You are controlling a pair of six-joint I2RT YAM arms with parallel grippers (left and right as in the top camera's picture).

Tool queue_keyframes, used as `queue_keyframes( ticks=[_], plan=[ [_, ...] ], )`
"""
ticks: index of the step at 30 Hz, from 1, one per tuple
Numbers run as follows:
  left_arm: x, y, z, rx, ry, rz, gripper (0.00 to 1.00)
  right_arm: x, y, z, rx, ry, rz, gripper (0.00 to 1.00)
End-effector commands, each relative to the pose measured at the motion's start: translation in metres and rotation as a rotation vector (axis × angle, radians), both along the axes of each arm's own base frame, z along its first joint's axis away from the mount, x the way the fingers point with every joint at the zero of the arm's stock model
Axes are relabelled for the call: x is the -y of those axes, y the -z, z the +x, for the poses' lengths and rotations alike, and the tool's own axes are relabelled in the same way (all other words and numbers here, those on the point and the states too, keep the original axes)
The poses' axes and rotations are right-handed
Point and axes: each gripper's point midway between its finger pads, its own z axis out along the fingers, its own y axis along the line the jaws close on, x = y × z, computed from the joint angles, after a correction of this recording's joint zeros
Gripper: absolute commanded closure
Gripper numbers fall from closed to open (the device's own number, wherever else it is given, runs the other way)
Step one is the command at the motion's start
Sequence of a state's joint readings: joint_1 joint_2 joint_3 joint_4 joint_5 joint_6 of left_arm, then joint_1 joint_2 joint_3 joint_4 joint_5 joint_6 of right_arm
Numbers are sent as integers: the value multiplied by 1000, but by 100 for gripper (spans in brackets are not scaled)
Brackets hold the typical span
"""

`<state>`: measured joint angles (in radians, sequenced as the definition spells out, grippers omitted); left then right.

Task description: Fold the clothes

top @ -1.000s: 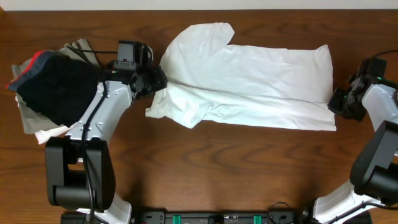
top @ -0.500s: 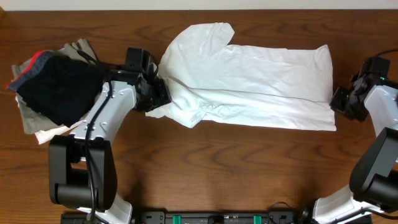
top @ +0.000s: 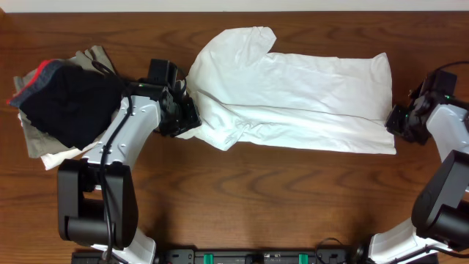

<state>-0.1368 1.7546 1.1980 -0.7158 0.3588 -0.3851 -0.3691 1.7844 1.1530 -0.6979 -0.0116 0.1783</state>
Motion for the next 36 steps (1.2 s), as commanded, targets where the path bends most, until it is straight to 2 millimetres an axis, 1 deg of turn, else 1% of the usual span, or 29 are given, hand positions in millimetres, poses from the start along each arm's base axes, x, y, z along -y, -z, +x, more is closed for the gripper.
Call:
queue_keyframes(
  ticks=[1, 4, 8, 9, 13, 17, 21, 24, 31, 32, 33, 34, 35, 36],
  plan=[
    [-3, 9, -6, -28, 6, 19, 57, -2, 2, -5, 1, -9, 5, 80],
    [-3, 9, -6, -29, 6, 19, 57, -5, 10, -12, -16, -9, 12, 80],
    [-3, 10, -8, -38, 6, 19, 56, -10, 27, -21, -20, -8, 23, 80],
    [-3, 10, -9, -40, 6, 20, 53, -11, 31, -23, -20, -8, 24, 80],
    [-3, 14, -10, -50, 6, 21, 52, -16, 40, -28, -19, -11, 37, 79],
    [-3, 22, -12, -78, 4, 19, 52, -17, 42, -31, -25, -11, 41, 79],
    [3, 29, -11, -86, 17, 14, 52, -17, 42, -32, -32, -11, 43, 78],
    [10, 34, -9, -79, 37, 14, 52, -18, 42, -32, -31, -12, 48, 78],
    [34, 42, 1, -25, 98, 7, 52, -20, 43, -33, -35, -14, 60, 78],
    [38, 43, 2, -17, 105, 6, 53, -20, 43, -33, -35, -14, 60, 78],
    [40, 43, 3, -11, 111, 5, 64, -20, 43, -33, -36, -14, 60, 78],
    [42, 42, 4, -4, 114, 3, 81, -21, 43, -34, -36, -14, 60, 78],
    [43, 42, 6, 4, 116, 1, 94, -21, 43, -34, -37, -14, 61, 78],
    [47, 40, 7, 13, 119, -13, 94, -21, 43, -34, -37, -14, 61, 78]
  ],
)
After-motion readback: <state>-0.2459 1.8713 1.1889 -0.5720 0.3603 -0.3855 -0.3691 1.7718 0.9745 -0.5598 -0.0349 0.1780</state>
